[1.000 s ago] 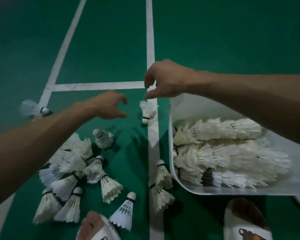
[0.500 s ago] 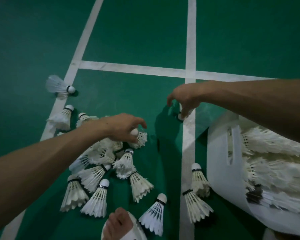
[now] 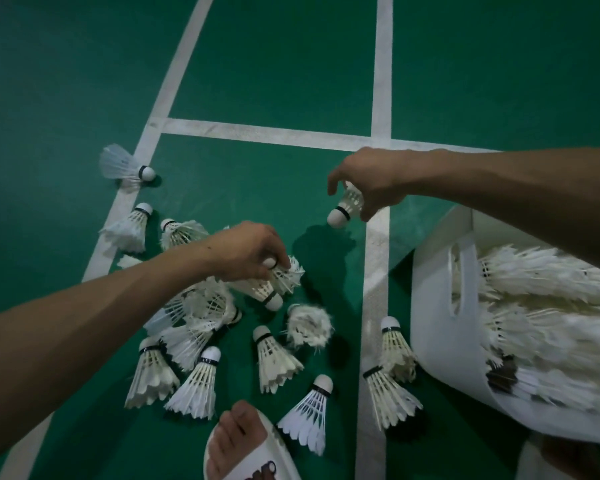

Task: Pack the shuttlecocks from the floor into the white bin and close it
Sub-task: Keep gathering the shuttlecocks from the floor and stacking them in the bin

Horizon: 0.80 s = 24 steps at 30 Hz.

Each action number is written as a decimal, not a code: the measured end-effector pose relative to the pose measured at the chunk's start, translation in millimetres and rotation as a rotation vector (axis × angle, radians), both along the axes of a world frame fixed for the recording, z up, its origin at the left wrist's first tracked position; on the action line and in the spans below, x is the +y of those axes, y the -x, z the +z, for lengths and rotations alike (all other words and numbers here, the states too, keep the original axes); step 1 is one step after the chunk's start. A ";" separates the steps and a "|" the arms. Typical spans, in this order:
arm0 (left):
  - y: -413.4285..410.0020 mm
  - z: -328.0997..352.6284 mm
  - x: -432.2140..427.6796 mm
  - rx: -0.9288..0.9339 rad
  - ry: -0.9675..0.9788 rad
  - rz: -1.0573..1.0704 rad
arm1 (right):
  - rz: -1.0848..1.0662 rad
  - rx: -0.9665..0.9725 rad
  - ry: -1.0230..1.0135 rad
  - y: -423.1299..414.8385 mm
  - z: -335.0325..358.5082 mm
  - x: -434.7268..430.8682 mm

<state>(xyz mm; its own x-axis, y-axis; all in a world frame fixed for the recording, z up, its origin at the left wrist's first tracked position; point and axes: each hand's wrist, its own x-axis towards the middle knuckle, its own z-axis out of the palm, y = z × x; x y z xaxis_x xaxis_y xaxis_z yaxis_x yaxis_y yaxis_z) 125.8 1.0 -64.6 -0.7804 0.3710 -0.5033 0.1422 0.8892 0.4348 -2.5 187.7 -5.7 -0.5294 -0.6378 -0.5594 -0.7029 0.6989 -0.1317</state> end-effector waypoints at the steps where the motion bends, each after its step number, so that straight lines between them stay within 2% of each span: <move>1: 2.2 3.5 -0.4 0.003 -0.040 0.060 | 0.000 0.029 0.044 0.4 3.3 2.4; 5: 9.4 33.5 6.8 0.015 -0.241 0.289 | -0.058 0.092 0.202 -2.1 26.1 17.6; 12: 22.2 90.3 48.6 0.103 -0.424 0.472 | -0.186 0.217 0.362 -7.7 74.0 65.2; 21: 29.5 171.2 103.9 0.183 -0.557 0.327 | -0.435 0.317 0.475 -22.1 123.9 164.9; 24: 36.3 190.4 131.1 0.055 -0.588 0.190 | -0.516 0.354 0.450 -24.3 126.7 205.4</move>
